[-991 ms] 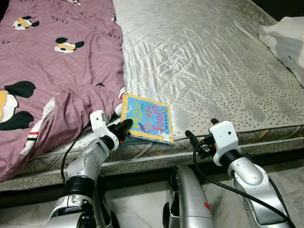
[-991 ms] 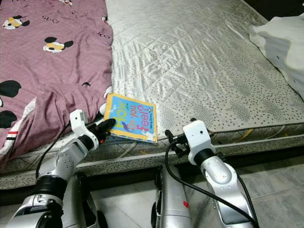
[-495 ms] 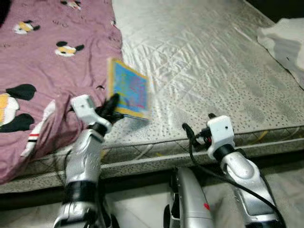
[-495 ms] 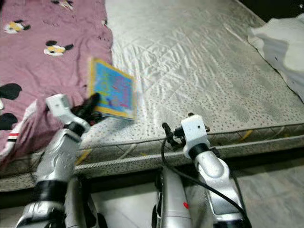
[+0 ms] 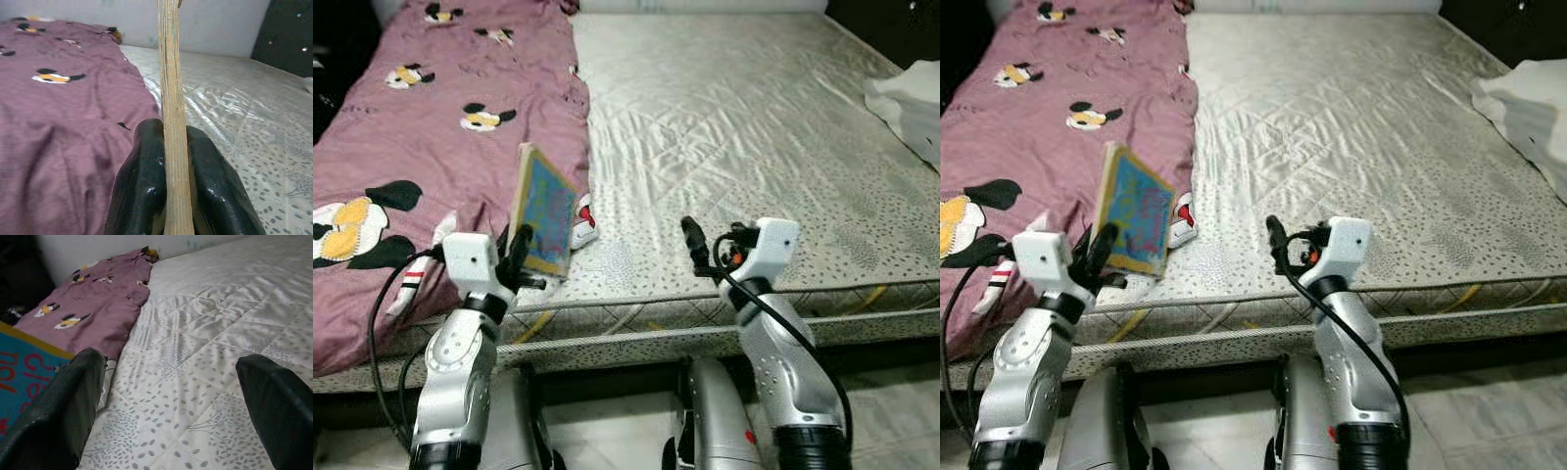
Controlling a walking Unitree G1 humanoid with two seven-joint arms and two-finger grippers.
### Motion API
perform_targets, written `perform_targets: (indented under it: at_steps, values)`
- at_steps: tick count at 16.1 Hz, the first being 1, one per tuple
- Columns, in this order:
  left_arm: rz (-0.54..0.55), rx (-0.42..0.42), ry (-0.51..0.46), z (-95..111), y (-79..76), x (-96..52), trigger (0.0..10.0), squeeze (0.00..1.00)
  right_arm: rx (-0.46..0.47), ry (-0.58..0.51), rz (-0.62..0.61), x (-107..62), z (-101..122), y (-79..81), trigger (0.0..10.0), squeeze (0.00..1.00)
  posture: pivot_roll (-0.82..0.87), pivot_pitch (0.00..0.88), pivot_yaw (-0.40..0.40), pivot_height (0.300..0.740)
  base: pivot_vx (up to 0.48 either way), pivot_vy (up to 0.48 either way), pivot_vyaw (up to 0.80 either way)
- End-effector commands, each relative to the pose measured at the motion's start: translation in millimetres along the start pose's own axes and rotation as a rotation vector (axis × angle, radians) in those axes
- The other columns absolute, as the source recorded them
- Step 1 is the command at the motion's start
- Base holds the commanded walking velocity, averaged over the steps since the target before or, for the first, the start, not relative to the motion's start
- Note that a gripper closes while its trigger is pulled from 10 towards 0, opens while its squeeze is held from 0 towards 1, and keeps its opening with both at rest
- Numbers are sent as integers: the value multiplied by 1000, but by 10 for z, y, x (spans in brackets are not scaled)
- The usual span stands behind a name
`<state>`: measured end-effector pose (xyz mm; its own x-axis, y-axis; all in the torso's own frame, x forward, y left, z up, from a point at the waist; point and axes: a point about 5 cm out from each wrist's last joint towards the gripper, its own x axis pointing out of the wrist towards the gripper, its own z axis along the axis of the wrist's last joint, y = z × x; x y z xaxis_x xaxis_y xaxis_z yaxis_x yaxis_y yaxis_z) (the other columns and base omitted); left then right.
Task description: Clean up the room
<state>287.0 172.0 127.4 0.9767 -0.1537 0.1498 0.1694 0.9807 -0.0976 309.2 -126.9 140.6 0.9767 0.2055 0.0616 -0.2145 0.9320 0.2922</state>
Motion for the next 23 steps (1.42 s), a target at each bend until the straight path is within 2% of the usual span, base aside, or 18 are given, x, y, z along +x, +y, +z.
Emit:
perform_targets:
  at_steps: [1, 2, 5, 9, 12, 15, 18, 23]
  values:
    - [10, 37, -45, 89, -29, -30, 10000, 0, 9, -19, -10, 38, 30, 16, 10000, 0, -37, 22, 11, 536, 0, 0, 0]
    - [30, 58, -39, 77, -72, -91, 10000, 0, 26, -27, -10, 78, 48, 47, 10000, 0, -33, 22, 12, 551, 0, 0, 0]
    - [68, 74, -31, 57, -100, -138, 10000, 0, 41, -44, -17, 134, 76, 61, 10000, 0, -26, 23, 12, 581, 0, 0, 0]
    - [79, 99, -30, 86, -91, -87, 10000, 0, 31, -58, -48, 151, 90, 8, 10000, 0, -30, 28, 20, 631, 0, 0, 0]
    - [103, 86, -44, 119, -116, -43, 10000, 0, 2, -70, -89, 128, 94, -40, 10000, 0, -35, 24, 24, 671, 0, 0, 0]
    - [121, 78, 3, 51, -191, -50, 10000, 0, -21, -61, -107, 67, 68, -90, 10000, 0, -41, 18, 22, 706, 0, 0, 0]
    - [112, 72, 4, 44, -221, -48, 10000, 0, -48, -36, -127, -26, 3, -153, 10000, 0, -45, 20, 18, 740, 0, 0, 0]
    - [107, 67, 8, 41, -257, -32, 10000, 0, -93, -17, -102, -126, -61, -109, 10000, 0, -50, 24, 15, 740, 0, 0, 0]
